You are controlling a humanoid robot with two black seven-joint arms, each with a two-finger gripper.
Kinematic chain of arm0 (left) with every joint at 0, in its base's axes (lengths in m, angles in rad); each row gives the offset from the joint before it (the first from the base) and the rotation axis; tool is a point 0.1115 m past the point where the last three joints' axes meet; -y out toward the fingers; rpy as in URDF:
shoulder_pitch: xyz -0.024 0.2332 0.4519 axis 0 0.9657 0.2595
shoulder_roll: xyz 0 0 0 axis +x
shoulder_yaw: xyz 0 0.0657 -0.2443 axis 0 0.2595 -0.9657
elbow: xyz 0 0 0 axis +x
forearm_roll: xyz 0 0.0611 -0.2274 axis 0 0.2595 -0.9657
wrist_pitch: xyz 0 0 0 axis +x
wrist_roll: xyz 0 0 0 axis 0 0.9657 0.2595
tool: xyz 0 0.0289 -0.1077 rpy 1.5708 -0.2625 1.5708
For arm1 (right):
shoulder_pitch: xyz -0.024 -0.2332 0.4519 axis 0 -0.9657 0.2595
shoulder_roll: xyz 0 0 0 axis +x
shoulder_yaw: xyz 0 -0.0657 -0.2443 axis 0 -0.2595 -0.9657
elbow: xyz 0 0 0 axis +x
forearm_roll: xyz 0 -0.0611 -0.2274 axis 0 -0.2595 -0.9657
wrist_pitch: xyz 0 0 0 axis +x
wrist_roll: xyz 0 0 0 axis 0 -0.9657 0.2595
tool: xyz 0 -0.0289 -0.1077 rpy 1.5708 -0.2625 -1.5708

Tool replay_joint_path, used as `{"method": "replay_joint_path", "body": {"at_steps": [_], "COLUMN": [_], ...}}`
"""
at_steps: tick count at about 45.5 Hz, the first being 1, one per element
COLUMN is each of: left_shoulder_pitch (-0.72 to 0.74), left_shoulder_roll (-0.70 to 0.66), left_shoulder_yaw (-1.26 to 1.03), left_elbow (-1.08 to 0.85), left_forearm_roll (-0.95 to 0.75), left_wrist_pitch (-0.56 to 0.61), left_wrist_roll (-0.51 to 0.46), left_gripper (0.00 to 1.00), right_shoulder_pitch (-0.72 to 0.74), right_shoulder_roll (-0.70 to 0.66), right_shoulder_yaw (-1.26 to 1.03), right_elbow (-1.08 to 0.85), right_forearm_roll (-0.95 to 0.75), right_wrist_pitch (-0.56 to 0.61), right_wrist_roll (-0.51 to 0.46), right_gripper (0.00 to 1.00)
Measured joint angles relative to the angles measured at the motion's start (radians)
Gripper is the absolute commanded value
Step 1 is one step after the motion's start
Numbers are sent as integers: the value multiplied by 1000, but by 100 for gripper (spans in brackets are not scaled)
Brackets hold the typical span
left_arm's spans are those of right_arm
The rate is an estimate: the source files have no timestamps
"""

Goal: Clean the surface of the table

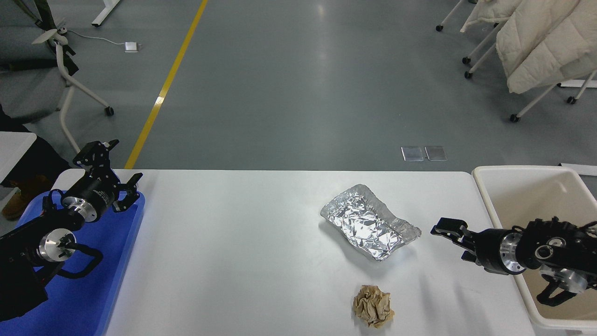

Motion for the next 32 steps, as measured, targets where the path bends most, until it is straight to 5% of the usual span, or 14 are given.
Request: {"method": "replay_joint_path", "body": {"at_steps": [32], "left_shoulder_pitch": [0], "left_shoulder_roll": [0], "left_shoulder_yaw": [0], "left_elbow": [0], "left_forearm_roll": [0], "left_wrist_pitch": [0], "left_wrist_roll": [0], "left_gripper": [100], "right_shoulder_pitch": [-39], "right_shoulder_roll": [238], "right_shoulder_yaw": [9], "right_elbow": [-161], "right_forearm_roll": [70], "right_wrist_pitch": [-47], "right_wrist_roll": [-61], "right_gripper": [100]}}
